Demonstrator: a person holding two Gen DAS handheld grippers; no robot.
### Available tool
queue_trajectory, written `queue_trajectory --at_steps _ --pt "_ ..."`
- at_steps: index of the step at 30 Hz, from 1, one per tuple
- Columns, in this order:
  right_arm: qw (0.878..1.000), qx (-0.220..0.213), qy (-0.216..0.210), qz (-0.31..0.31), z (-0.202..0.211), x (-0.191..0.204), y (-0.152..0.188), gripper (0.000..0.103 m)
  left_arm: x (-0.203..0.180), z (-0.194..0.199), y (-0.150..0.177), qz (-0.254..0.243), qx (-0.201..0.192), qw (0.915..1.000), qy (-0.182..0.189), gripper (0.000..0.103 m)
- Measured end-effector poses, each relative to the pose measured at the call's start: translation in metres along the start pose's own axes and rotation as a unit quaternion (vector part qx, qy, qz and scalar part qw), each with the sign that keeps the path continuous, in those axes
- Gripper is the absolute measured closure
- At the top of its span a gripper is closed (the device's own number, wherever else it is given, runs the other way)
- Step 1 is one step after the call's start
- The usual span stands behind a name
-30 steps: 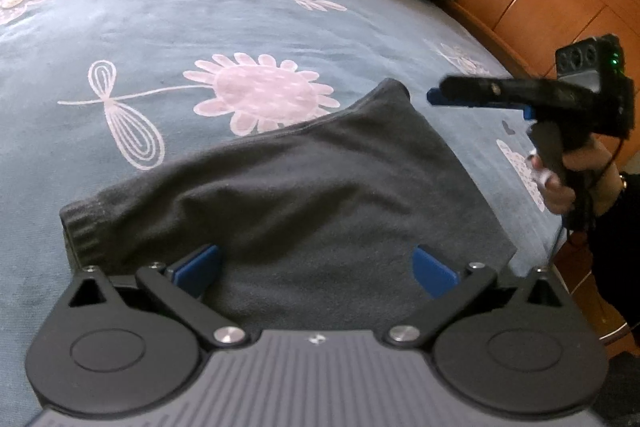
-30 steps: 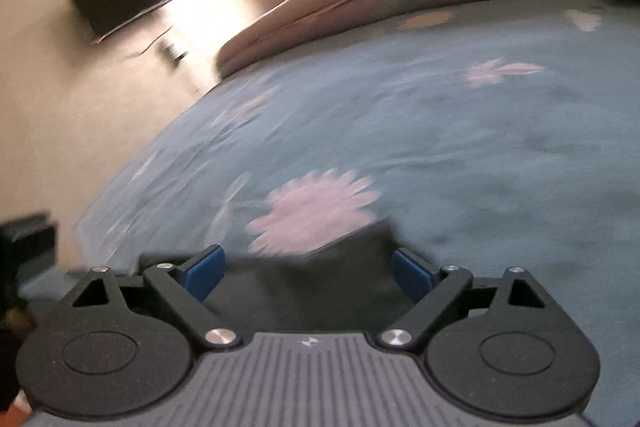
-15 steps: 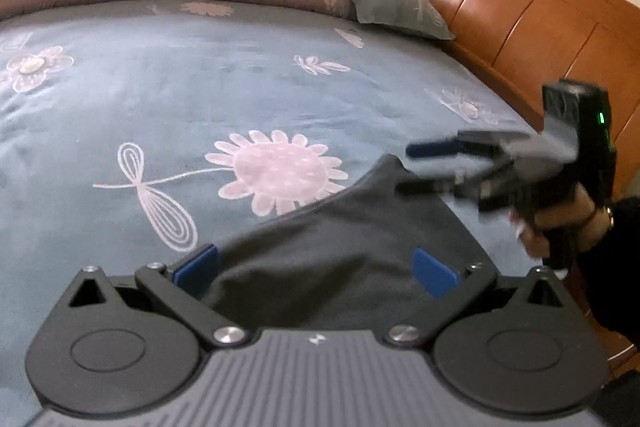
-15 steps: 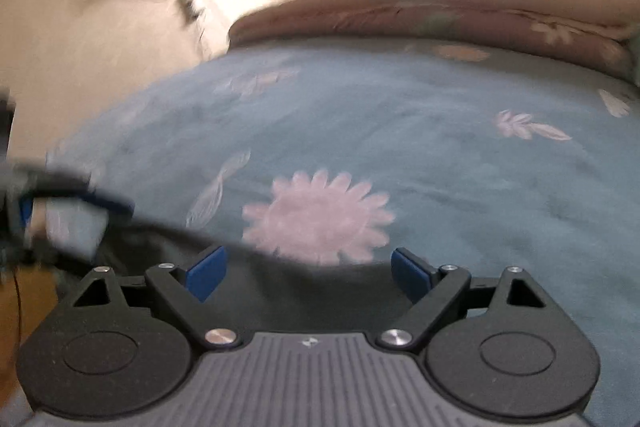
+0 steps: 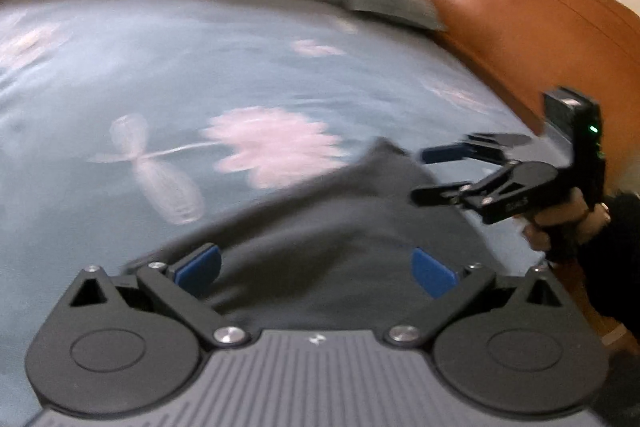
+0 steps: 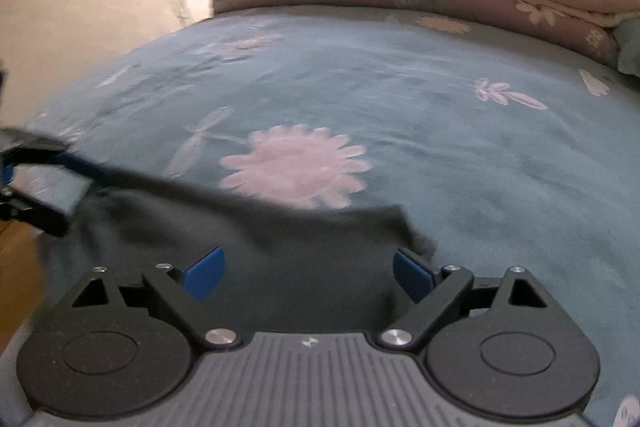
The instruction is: Fold clothes
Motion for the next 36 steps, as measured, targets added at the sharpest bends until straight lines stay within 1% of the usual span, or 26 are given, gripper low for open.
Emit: queue_trajectory --at_steps 3,4,6,8,9,10,12,15,18,21,22,24,25,27,30,33,35,36 --pt "0.999 0.024 -0.018 0.018 0.017 0.015 0.024 0.006 -0.025 -0.014 0.010 -0.029 0.029 0.9989 0.022 0.002" --pt "0.999 0.035 -0.019 0.020 0.020 0.017 0.035 0.006 -0.030 -0.018 0.016 -0.037 0.041 0.9983 0.021 0.002" --pt "0.998 0.053 -0.016 0.024 0.021 0.017 0.053 0.006 -0.028 -0.022 0.031 -0.029 0.056 0.9979 0.015 0.002" --pt "0.998 0.052 -0.011 0.030 0.025 0.016 0.061 0.005 -0.024 -0.026 0.046 -0.018 0.070 0.9974 0.009 0.002" --pt "0.998 0.052 -0.008 0.031 0.027 0.016 0.063 0.005 -0.024 -0.023 0.048 -0.013 0.074 0.9971 0.006 0.002" --pt "0.998 0.048 -0.009 0.028 0.029 0.018 0.059 0.005 -0.023 -0.019 0.048 -0.008 0.078 0.9969 0.003 0.002" --pt "0.999 0.026 -0.023 0.033 0.036 0.028 0.044 0.005 -0.022 -0.007 0.045 -0.007 0.076 0.9970 -0.011 0.002" --pt "0.996 0.004 -0.057 0.062 0.032 0.056 0.022 0.003 -0.017 0.010 0.039 -0.015 0.067 0.9970 -0.035 0.002" --pt "0.991 0.002 -0.079 0.105 0.006 0.091 0.008 0.002 -0.010 0.033 0.028 -0.012 0.046 0.9971 -0.059 0.002" --pt "0.986 0.004 -0.108 0.124 -0.024 0.118 0.002 0.002 -0.004 0.051 0.018 -0.001 0.025 0.9969 -0.075 0.002" --pt "0.986 0.008 -0.111 0.125 -0.034 0.123 0.002 0.002 -0.003 0.053 0.017 0.002 0.021 0.9969 -0.075 0.002" --pt "0.987 0.030 -0.110 0.113 -0.057 0.126 0.007 0.002 -0.002 0.057 0.015 0.008 0.014 0.9971 -0.074 0.002" --pt "0.987 0.034 -0.108 0.115 -0.061 0.126 0.010 0.000 -0.002 0.059 0.015 0.011 0.010 0.9971 -0.074 0.002" --pt "0.987 0.043 -0.104 0.117 -0.067 0.127 0.016 0.000 -0.003 0.058 0.013 0.015 0.007 0.9976 -0.067 0.002" --pt "0.987 0.052 -0.104 0.108 -0.049 0.130 0.015 0.000 -0.005 0.049 0.003 0.017 -0.001 0.9986 -0.049 0.002" --pt "0.988 0.042 -0.114 0.090 -0.027 0.131 0.022 0.000 -0.009 0.032 -0.014 0.021 -0.011 0.9995 -0.021 0.002" --pt "0.990 0.043 -0.115 0.075 -0.022 0.128 0.026 0.000 -0.011 0.012 -0.023 0.034 -0.012 0.9994 0.000 0.002" --pt "0.990 0.045 -0.115 0.067 -0.022 0.126 0.029 0.000 -0.010 0.000 -0.025 0.041 -0.009 0.9991 0.004 0.002"
Point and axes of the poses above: each gripper's, at about its wrist camera, not at the fingertips, and z roughly against the way its jaws point, x to its left, y to its underside, the point moved 7 cm from there along -z, roughly the way its jaws point, and after that the axes turned 5 degrees about -z, right-handed, at the moved point
